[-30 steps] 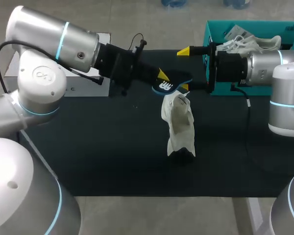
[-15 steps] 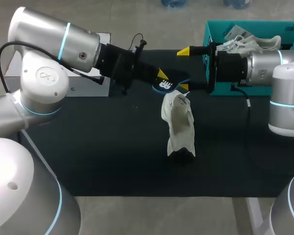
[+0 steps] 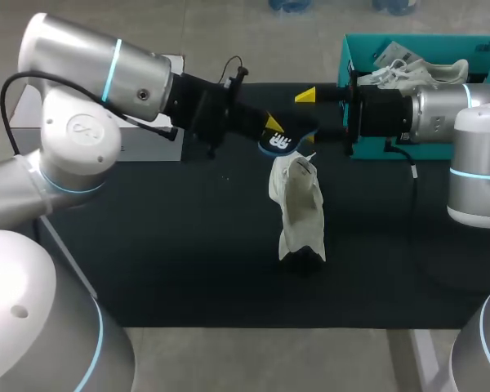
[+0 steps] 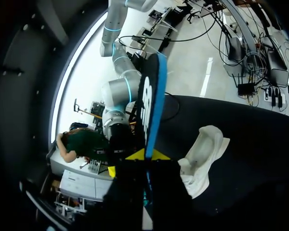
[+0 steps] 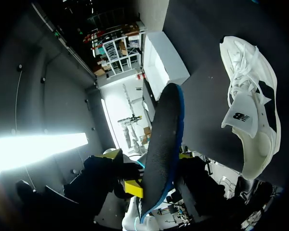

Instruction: Take the shoe out of the shoebox, open the shoe tongue, remove and reinsert the insole, then place the shoe into the shoebox

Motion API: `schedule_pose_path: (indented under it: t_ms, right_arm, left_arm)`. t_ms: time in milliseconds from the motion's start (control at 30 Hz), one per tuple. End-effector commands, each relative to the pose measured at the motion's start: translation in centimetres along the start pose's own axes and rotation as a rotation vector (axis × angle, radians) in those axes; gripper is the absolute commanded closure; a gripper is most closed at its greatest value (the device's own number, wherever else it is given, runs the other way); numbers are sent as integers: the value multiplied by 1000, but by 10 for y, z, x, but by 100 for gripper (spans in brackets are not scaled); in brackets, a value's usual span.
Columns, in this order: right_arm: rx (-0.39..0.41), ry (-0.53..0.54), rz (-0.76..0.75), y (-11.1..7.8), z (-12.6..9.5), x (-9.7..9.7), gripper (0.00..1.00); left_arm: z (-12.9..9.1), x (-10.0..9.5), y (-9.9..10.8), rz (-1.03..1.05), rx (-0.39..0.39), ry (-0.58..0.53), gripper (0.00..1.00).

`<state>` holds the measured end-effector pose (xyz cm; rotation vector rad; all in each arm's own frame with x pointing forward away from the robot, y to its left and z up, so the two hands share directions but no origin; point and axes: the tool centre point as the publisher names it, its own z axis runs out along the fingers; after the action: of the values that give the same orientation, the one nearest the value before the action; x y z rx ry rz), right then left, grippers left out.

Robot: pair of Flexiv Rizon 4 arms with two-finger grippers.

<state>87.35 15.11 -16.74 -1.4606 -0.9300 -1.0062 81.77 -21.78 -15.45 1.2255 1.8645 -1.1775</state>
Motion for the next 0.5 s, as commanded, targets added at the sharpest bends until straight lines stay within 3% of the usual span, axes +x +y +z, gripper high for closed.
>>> schedule_pose_path:
  t_ms: [33,500]
  right_arm:
    - [-2,0,0,0,1,0,100]
    - [-2,0,0,0,1,0,100]
  left_arm:
    - [5,-1,1,0,-6,-5,100]
    - [1,1,4,4,-26,-25,100]
